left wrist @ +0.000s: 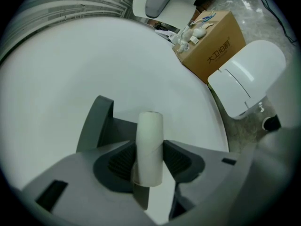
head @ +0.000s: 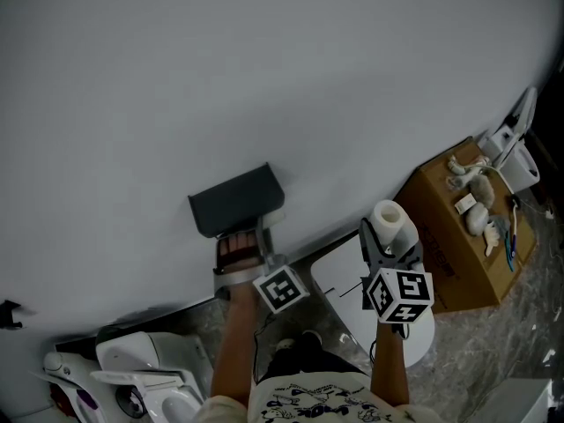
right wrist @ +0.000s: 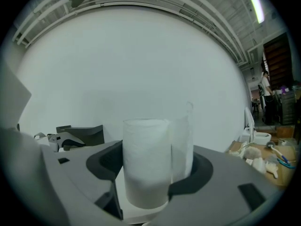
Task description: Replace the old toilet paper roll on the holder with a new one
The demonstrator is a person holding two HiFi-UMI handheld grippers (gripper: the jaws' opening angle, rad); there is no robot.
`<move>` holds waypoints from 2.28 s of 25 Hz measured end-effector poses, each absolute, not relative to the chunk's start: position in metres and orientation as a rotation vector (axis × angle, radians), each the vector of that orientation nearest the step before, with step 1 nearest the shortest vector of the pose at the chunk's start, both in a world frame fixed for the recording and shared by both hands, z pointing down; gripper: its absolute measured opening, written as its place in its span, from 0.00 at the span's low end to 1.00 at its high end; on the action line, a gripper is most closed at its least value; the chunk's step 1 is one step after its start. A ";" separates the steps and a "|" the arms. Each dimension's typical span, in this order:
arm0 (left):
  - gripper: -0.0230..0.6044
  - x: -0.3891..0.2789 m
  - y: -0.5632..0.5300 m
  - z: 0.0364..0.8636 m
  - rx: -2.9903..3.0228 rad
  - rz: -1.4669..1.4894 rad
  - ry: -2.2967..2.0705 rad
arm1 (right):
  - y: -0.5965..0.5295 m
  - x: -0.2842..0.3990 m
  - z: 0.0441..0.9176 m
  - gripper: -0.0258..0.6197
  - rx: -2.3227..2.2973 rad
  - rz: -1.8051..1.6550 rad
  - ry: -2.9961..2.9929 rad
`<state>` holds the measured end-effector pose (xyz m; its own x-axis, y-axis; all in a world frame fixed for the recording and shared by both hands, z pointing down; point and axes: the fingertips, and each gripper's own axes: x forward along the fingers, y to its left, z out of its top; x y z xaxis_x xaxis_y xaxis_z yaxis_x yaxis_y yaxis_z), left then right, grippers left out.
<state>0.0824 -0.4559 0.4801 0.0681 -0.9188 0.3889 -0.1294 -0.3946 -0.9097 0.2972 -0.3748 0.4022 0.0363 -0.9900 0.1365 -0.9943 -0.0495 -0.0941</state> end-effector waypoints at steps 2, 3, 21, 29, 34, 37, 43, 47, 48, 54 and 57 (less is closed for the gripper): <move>0.34 0.089 -0.457 0.478 -1.614 -1.382 1.050 | -0.375 0.298 0.403 0.51 2.244 0.258 -2.146; 0.34 0.093 -0.458 0.478 -1.604 -1.377 1.043 | -0.375 0.299 0.403 0.51 2.246 0.258 -2.143; 0.34 0.198 -0.443 0.461 -1.649 -1.191 0.892 | -0.345 0.358 0.403 0.51 2.375 0.267 -2.015; 0.34 0.199 -0.420 0.438 -1.951 -0.993 0.989 | -0.339 0.352 0.395 0.51 2.369 0.251 -2.037; 0.34 0.183 -0.404 0.407 -2.200 -0.784 1.091 | -0.340 0.335 0.389 0.51 2.332 0.227 -2.083; 0.34 0.168 -0.395 0.388 -2.354 -0.639 1.150 | -0.340 0.323 0.385 0.51 2.310 0.216 -2.111; 0.34 0.129 -0.385 0.353 -2.638 -0.302 1.257 | -0.342 0.300 0.380 0.51 2.271 0.203 -2.164; 0.34 0.092 -0.386 0.339 -2.694 -0.144 1.374 | -0.345 0.286 0.378 0.51 2.247 0.193 -2.192; 0.34 0.082 -0.386 0.337 -2.699 -0.116 1.411 | -0.346 0.282 0.378 0.51 2.241 0.192 -2.199; 0.34 0.017 -0.383 0.326 -2.701 0.116 1.619 | -0.354 0.257 0.381 0.51 2.196 0.201 -2.257; 0.34 -0.006 -0.382 0.322 -2.675 0.159 1.680 | -0.358 0.245 0.381 0.51 2.168 0.207 -2.283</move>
<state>-0.0063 -0.3822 0.3220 0.4306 -0.8995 -0.0737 -0.8974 -0.4354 0.0713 0.2454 -0.3579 0.3811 -0.0557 -0.9952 0.0799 -0.9934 0.0472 -0.1042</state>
